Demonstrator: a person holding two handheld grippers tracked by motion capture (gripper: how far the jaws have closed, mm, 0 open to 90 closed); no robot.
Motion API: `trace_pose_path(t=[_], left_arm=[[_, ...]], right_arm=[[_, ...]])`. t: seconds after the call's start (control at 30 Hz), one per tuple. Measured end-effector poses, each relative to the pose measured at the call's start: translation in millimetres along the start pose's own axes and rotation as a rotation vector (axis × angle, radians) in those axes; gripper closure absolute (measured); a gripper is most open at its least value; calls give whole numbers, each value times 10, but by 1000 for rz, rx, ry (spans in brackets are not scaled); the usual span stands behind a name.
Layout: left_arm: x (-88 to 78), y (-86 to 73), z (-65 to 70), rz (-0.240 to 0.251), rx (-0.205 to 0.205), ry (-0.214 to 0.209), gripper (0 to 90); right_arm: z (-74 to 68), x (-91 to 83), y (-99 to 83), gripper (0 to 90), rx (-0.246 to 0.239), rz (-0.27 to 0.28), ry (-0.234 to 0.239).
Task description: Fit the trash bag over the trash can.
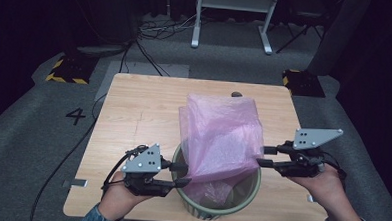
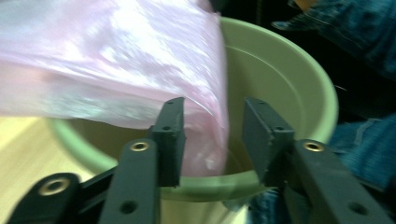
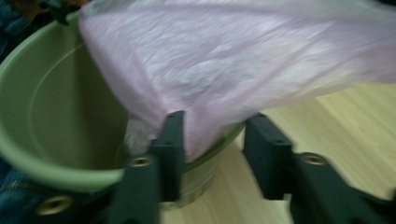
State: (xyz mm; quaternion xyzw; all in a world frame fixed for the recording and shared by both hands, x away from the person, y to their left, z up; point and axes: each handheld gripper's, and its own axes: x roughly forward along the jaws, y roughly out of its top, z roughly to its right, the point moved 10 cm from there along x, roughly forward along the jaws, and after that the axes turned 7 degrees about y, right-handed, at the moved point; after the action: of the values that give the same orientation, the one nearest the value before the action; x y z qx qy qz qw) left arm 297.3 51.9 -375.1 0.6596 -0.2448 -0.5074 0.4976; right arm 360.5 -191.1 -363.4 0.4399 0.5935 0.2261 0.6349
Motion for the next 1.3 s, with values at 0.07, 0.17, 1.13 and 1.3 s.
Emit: trace_pose_path(t=[0.07,0.17,1.13,1.3], left_arm=[[-19,32,-10,15,-3,-1,543],[-45,85,-54,25,7,18,511],[414,268,-519,-108,-21,88,897],[327,362,-369,-48,25,67,899]], right_arm=[[65,-42,46,460,22,37,-17],[144,-81,122,424,40,70,-36],[337,404,260,671,33,2,-69],[242,286,317,821,-52,29,-124]])
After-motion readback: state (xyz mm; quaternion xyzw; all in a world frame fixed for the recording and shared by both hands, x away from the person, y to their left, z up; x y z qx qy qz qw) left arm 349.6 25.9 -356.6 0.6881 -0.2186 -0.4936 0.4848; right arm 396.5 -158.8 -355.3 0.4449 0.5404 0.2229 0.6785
